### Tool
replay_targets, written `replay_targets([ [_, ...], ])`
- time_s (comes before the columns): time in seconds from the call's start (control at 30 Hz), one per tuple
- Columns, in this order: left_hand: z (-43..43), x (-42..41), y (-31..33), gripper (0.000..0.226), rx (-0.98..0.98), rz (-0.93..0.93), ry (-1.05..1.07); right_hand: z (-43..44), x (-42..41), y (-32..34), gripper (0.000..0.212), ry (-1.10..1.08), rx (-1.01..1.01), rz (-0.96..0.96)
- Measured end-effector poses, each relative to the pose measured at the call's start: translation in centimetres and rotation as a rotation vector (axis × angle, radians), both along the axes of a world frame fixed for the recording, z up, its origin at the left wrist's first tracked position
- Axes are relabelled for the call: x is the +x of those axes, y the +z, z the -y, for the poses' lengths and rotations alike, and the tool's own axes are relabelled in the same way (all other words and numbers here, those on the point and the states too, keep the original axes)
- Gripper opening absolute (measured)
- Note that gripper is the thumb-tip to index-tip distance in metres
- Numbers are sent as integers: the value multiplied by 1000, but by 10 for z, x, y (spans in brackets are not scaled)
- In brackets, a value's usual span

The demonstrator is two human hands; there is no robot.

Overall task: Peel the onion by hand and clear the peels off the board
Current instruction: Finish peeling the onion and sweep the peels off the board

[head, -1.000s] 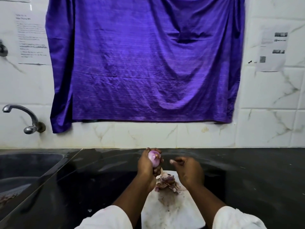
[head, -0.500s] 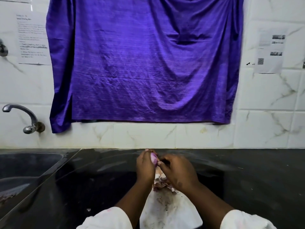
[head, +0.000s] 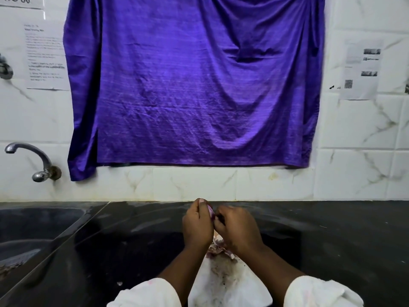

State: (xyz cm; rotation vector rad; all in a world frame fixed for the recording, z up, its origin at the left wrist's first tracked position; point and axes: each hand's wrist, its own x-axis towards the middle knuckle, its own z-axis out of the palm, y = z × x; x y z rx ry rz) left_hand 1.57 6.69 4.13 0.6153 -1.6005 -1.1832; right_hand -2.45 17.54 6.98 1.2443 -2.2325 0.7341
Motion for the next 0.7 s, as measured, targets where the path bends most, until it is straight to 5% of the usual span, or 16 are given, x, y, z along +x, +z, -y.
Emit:
replay_targets([
  [0.2, -8, -3, 11, 43, 150, -71, -174, -14, -55, 6, 19, -205, -141, 252],
  [0.4, 7, -3, 20, 39, 570, -103, -285, -14, -62, -5, 35, -113, 1, 354],
  [0.53, 8, -3, 14, 45, 605, -108, -316, -13, -61, -14, 9, -71, 79, 293],
  [0.6, 8, -2, 11, 46, 604, -97, -321, -15, -58, -12, 28, -27, 68, 274],
  [0.7, 7, -2, 10, 41, 562, -77, -305, -14, -46, -1, 26, 100, -42, 335],
])
